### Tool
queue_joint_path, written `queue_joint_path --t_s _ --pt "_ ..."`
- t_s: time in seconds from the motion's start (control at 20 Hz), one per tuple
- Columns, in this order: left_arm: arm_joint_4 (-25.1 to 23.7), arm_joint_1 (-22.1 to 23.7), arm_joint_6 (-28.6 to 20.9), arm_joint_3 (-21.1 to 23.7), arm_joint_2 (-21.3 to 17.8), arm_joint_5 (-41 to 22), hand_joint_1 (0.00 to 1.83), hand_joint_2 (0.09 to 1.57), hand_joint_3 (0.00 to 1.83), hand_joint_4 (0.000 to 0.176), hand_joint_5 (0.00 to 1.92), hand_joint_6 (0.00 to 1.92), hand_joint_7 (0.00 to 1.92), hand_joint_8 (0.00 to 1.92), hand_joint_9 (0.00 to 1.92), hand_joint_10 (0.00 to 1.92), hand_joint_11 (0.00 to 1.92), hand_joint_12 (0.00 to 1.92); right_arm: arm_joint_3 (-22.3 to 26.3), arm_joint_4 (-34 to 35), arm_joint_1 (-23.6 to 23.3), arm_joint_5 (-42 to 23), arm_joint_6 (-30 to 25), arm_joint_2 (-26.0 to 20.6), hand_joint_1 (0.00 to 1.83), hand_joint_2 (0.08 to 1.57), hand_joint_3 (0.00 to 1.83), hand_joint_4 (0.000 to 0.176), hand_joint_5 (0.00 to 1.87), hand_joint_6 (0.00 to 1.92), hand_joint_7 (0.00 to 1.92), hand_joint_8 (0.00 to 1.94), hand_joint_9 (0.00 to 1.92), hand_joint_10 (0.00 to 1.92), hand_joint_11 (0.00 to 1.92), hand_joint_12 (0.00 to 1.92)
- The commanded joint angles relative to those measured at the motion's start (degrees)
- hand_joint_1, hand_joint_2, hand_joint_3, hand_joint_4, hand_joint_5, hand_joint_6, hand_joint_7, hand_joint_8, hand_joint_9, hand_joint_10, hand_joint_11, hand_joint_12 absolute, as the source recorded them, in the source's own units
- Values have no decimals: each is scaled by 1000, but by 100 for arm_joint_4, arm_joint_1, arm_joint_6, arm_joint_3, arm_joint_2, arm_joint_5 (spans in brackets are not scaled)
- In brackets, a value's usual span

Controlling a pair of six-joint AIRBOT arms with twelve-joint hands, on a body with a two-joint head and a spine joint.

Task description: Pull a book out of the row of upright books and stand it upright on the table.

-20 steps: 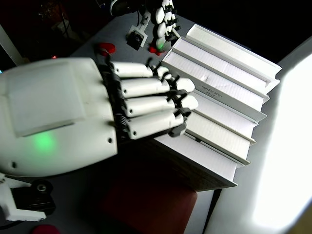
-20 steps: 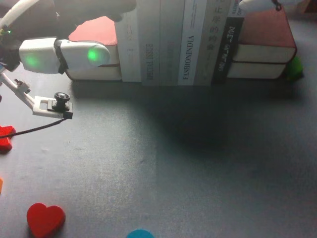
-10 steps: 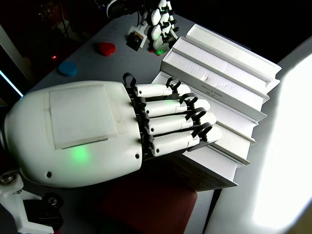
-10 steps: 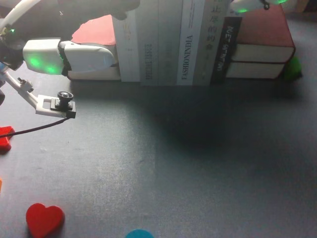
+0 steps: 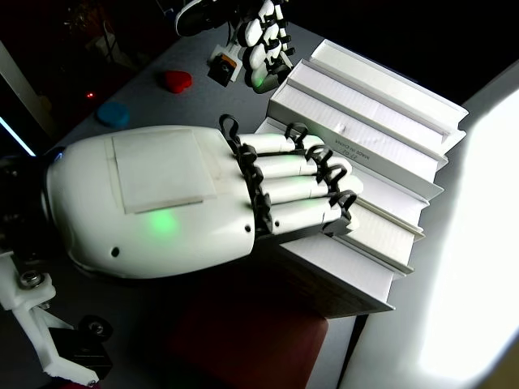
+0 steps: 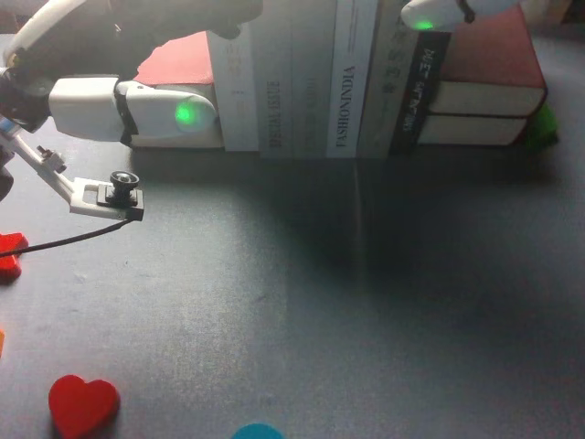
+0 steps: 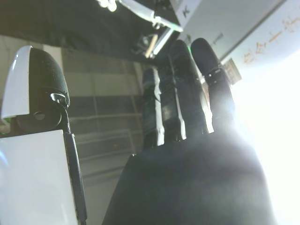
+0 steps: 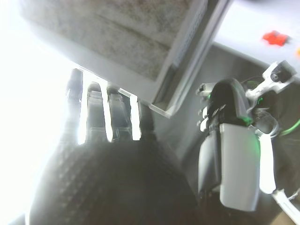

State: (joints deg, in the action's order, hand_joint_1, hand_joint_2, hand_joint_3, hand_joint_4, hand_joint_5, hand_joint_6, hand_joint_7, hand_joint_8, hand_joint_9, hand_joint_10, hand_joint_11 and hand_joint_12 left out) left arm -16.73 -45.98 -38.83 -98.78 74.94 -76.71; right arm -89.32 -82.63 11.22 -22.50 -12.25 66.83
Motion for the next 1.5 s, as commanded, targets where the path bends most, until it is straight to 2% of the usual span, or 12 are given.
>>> queue_joint_path --t_s 0.0,0.15,0.25,0.4,0.5,0.65,0.7,0.85,1.05,1.2,1.35,1.45 --pt "349 20 -52 12 22 -608 990 936 0 29 359 0 423 4 456 10 0 1341 87 -148 -26 -190 -226 28 400 995 0 140 160 2 0 0 0 0 0 1609" --pt "382 -35 -52 39 25 -615 999 933 0 17 358 1 433 3 475 13 0 1412 454 -873 -111 -258 -658 -136 331 1013 10 138 62 3 0 0 0 0 0 1549" --pt "404 -59 -52 61 20 -622 998 938 1 5 372 5 441 4 491 16 0 1453 786 -930 -152 -314 -649 -365 433 1003 0 174 68 1 0 0 0 0 0 921" --pt "478 -118 -52 92 14 -658 989 938 1 4 369 2 444 3 501 17 0 1448 1248 -953 -250 -629 -650 -711 441 1001 1 176 99 2 0 0 0 0 0 843" --pt "509 -162 -52 110 14 -678 976 957 9 0 369 2 414 0 499 15 0 1448 1445 -948 -303 -752 -651 -890 397 1029 0 173 86 0 0 0 0 0 0 129" --pt "565 -205 -52 136 14 -706 1003 972 12 27 387 8 376 0 483 6 0 1418 1748 -767 -341 -972 -651 -1243 375 1017 0 173 79 0 0 0 0 0 0 0" --pt "573 -213 -52 141 15 -711 1012 980 16 16 376 3 379 2 488 9 0 1416 1815 -697 -343 -1036 -651 -1332 369 1001 0 175 88 5 0 0 0 0 0 0" --pt "609 -244 -52 155 17 -738 1032 985 11 9 381 5 411 9 499 11 0 1447 1997 -645 -336 -1100 -651 -1529 359 986 0 98 149 22 0 0 0 0 0 0" --pt "666 -289 -52 177 19 -780 981 998 15 9 397 11 412 6 506 13 0 1461 2273 -606 -333 -1200 -651 -1766 420 996 0 124 134 11 0 0 0 0 0 0" --pt "715 -322 -52 182 29 -813 959 1021 22 15 403 12 385 0 479 1 0 1452 2409 -501 -261 -1290 -650 -1888 377 992 0 77 134 7 0 0 0 0 0 0" --pt "750 -361 -52 192 32 -827 987 974 0 22 399 8 406 7 495 7 0 1416 2534 -288 -128 -1350 -536 -2005 358 978 0 65 145 9 0 0 0 0 6 3" --pt "799 -398 -52 196 40 -851 993 980 0 28 394 5 416 7 479 1 0 1386 2559 -214 -53 -1368 -520 -2023 325 976 0 16 172 14 0 0 0 0 2 1"
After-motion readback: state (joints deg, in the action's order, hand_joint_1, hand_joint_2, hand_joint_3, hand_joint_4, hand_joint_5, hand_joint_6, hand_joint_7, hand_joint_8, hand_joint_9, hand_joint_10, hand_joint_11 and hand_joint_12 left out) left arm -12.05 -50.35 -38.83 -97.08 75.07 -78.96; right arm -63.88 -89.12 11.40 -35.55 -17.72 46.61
